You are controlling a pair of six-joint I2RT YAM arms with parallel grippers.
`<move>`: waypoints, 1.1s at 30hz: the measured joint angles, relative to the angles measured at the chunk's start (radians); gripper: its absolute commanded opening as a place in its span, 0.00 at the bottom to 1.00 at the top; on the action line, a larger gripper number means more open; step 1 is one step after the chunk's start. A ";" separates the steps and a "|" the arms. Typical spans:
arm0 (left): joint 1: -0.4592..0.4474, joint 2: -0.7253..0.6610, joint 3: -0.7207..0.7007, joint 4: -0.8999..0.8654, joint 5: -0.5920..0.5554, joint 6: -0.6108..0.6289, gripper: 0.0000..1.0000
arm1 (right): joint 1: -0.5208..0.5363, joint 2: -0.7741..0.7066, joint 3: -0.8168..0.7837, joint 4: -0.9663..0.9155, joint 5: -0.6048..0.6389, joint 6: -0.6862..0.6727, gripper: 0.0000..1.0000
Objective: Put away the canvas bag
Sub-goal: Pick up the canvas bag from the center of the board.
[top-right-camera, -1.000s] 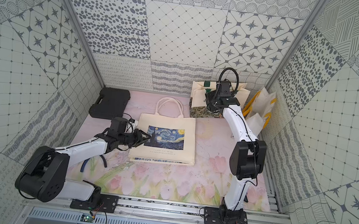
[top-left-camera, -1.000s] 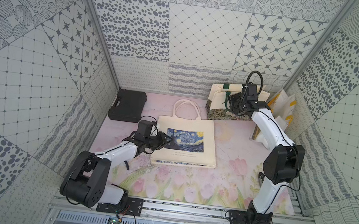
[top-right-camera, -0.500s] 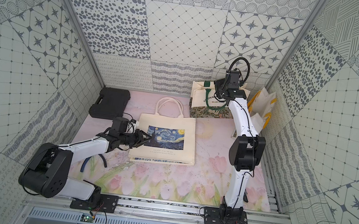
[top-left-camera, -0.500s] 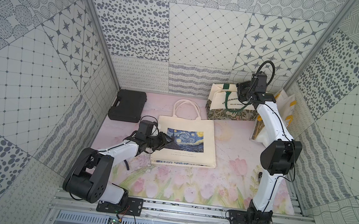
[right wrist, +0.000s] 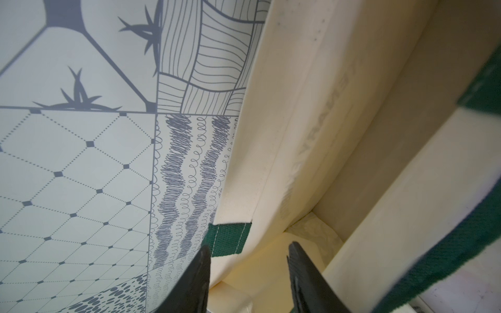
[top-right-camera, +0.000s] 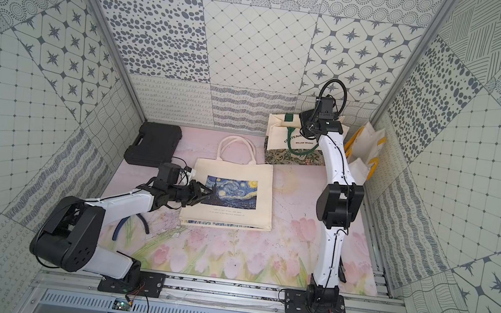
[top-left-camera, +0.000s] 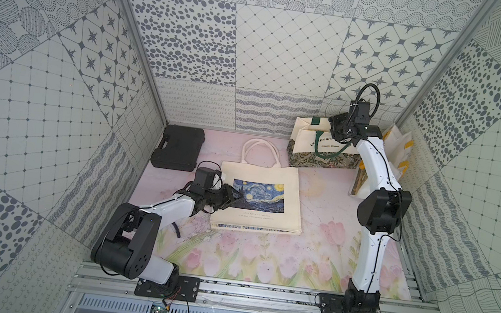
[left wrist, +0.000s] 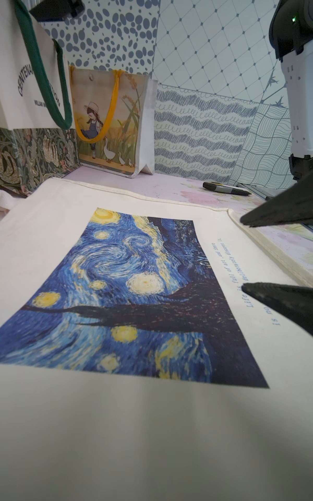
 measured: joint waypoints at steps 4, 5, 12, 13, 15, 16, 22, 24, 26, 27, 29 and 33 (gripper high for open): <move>0.000 0.002 0.000 0.000 0.006 0.000 0.37 | 0.000 -0.023 -0.020 0.008 -0.032 0.001 0.47; 0.000 0.002 0.000 0.000 0.007 0.000 0.37 | 0.000 -0.027 -0.023 0.011 -0.039 0.001 0.47; 0.000 0.002 0.000 0.000 0.013 0.000 0.37 | 0.018 -0.169 -0.226 0.065 -0.066 0.028 0.47; 0.000 0.002 0.000 0.000 0.014 0.000 0.37 | 0.020 -0.188 -0.243 0.065 -0.066 0.032 0.47; 0.000 0.005 0.000 0.000 0.015 0.000 0.37 | 0.024 -0.214 -0.256 0.066 -0.064 0.039 0.47; 0.000 0.006 0.001 0.000 0.015 0.000 0.37 | 0.026 -0.221 -0.257 0.069 -0.064 0.043 0.47; 0.000 0.008 0.001 0.000 0.015 0.000 0.37 | 0.027 -0.227 -0.260 0.073 -0.062 0.063 0.46; 0.000 0.009 0.002 0.000 0.015 0.000 0.37 | 0.027 -0.225 -0.255 0.051 -0.056 0.070 0.46; 0.000 0.011 0.003 0.000 0.015 0.000 0.37 | 0.024 -0.220 -0.246 0.021 -0.045 0.079 0.46; 0.000 0.013 0.004 0.000 0.015 0.000 0.37 | 0.023 -0.218 -0.245 0.012 -0.036 0.083 0.46; 0.000 0.014 0.004 0.000 0.015 0.000 0.37 | 0.021 -0.212 -0.245 0.002 -0.030 0.088 0.46; 0.000 0.015 0.004 0.000 0.016 0.000 0.37 | 0.014 -0.188 -0.233 -0.012 -0.016 0.105 0.46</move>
